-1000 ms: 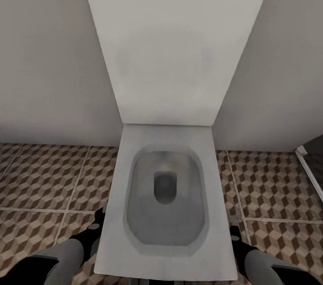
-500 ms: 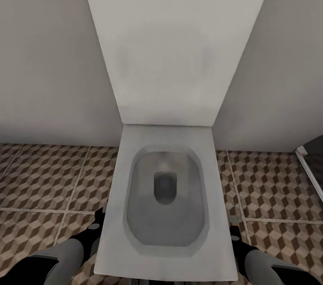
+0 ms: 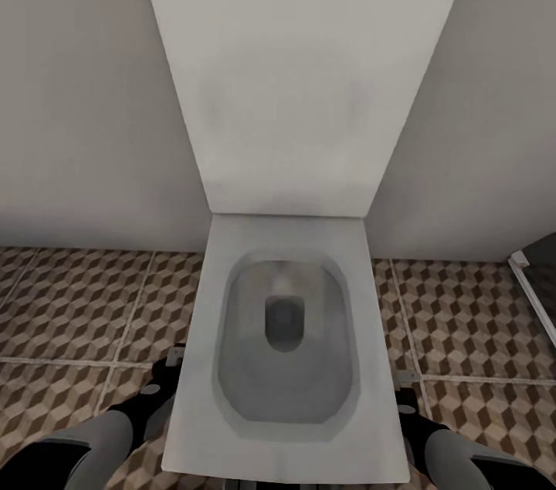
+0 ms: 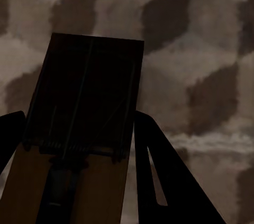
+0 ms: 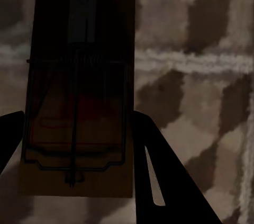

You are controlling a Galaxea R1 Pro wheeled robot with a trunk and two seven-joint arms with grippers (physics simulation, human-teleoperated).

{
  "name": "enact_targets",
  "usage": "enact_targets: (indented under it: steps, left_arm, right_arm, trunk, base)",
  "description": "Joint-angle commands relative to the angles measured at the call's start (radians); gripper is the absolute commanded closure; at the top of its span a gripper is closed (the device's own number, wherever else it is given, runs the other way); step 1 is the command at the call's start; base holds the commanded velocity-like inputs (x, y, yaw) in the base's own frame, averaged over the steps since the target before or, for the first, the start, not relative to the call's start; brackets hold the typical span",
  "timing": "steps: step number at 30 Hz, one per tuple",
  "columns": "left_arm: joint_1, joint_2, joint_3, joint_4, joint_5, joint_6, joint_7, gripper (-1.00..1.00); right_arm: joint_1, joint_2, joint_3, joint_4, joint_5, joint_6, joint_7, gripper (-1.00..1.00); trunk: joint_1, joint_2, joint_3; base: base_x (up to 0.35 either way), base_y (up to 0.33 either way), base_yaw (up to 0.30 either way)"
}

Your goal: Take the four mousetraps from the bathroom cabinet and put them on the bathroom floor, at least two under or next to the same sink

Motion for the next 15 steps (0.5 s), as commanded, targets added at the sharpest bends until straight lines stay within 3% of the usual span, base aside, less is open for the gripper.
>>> enact_targets:
  steps: [1, 15]
  left_arm:
    - [-0.001, 0.001, -0.009, 0.001, 0.002, -0.003, 0.004, 1.00]
    - [0.000, -0.001, -0.009, 0.002, 0.001, 0.000, 0.002, 1.00]
  right_arm:
    - [-0.001, -0.001, -0.009, 0.001, 0.008, -0.004, -0.002, 1.00]
    - [-0.001, -0.001, -0.008, 0.001, 0.008, -0.005, -0.002, 1.00]
  trunk:
    - [0.000, 0.000, -0.001]
    - [0.000, 0.000, -0.001]
  base:
    - [0.000, 0.000, 0.000]
    - [0.000, 0.000, 0.000]
